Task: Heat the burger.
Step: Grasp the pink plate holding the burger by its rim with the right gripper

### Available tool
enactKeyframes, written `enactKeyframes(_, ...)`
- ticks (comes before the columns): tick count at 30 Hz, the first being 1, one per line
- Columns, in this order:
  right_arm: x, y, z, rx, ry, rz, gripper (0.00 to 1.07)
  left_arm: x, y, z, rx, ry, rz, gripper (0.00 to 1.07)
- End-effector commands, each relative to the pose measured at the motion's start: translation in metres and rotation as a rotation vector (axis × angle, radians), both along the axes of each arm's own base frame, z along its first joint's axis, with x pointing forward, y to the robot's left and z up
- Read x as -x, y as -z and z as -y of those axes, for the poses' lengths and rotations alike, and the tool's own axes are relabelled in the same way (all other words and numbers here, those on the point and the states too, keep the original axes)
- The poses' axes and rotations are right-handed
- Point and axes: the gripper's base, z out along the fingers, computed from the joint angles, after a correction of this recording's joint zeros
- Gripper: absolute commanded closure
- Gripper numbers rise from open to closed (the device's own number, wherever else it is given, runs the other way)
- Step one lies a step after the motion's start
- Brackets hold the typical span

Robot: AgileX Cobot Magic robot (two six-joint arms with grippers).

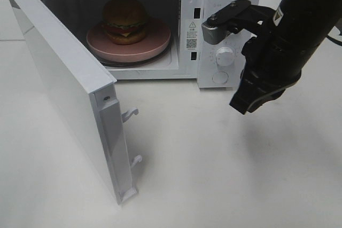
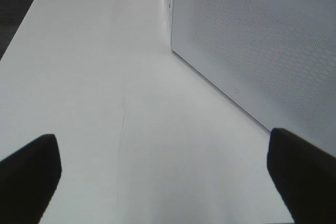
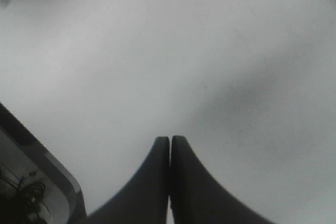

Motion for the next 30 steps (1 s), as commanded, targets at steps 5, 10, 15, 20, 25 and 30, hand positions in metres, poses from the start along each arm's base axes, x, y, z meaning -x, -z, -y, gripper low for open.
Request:
enactKeyframes(5, 0.011, -0.019, 0.007, 0.058, -0.347, 0.043, 1.07, 0.003, 0.000, 0.000, 0.003, -0.002, 0.029, 0.07)
enactKeyframes(10, 0.013, -0.025, 0.010, 0.105, -0.579, 0.098, 1.07, 0.003, 0.000, 0.000, 0.003, -0.002, 0.029, 0.07)
enactKeyframes(15, 0.012, -0.026, 0.010, 0.170, -0.948, 0.149, 1.04, 0.003, 0.000, 0.000, 0.003, -0.002, 0.029, 0.07)
enactKeyframes(20, 0.009, -0.027, 0.008, 0.208, -1.105, 0.212, 0.94, 0.003, 0.000, 0.000, 0.003, -0.002, 0.029, 0.07)
enactKeyframes(25, 0.008, -0.029, 0.000, 0.256, -1.153, 0.279, 0.74, 0.003, 0.000, 0.000, 0.003, -0.002, 0.029, 0.07)
enactKeyframes(30, 0.005, -0.029, -0.014, 0.253, -1.115, 0.366, 0.37, 0.003, 0.000, 0.000, 0.003, -0.002, 0.029, 0.07)
